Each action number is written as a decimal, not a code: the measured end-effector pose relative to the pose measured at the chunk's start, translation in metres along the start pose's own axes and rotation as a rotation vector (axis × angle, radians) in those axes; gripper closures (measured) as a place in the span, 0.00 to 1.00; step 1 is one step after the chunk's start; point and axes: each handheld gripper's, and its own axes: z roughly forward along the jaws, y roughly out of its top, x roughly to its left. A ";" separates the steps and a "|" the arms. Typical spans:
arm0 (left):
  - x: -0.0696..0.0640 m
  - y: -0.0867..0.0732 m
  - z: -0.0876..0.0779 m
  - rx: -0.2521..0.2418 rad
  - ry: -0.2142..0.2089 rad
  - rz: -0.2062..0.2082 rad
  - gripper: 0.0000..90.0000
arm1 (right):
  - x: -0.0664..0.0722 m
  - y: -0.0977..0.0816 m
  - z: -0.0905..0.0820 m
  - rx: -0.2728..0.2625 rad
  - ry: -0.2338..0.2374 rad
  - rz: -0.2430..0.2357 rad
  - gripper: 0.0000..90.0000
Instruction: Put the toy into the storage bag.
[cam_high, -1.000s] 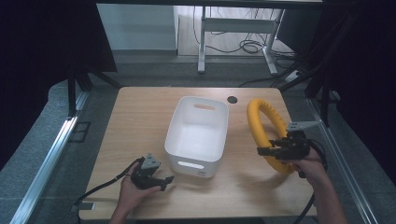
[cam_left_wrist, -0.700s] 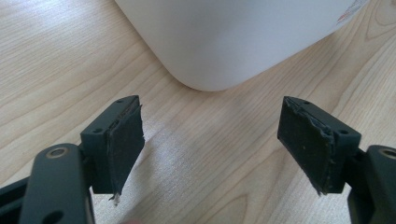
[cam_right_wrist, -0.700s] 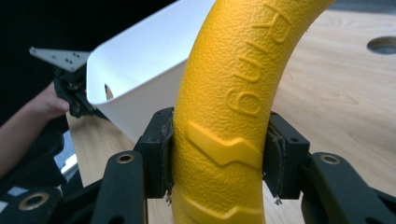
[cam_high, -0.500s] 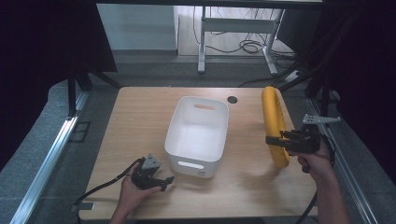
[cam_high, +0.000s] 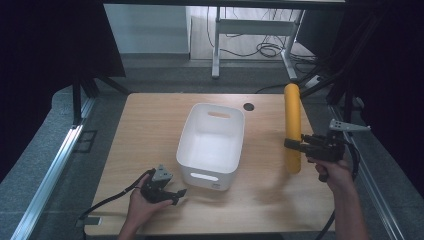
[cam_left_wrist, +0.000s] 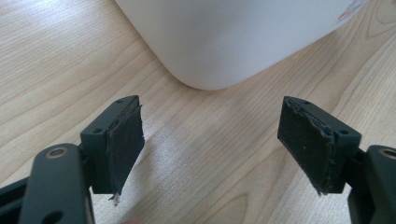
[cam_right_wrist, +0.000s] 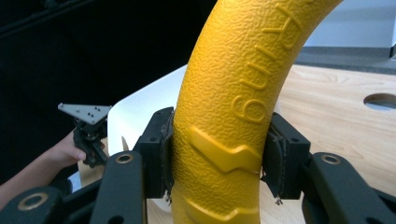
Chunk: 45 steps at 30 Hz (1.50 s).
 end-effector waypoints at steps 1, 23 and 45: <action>0.000 0.000 0.000 0.000 0.000 0.000 0.25 | 0.001 0.000 0.000 -0.008 -0.002 0.004 0.56; -0.001 0.000 0.002 0.012 -0.005 -0.002 0.25 | 0.047 -0.001 0.033 -0.230 -0.133 -0.047 0.56; -0.001 -0.001 0.003 0.017 -0.004 -0.002 0.25 | 0.084 0.001 0.064 -0.470 -0.267 -0.063 0.56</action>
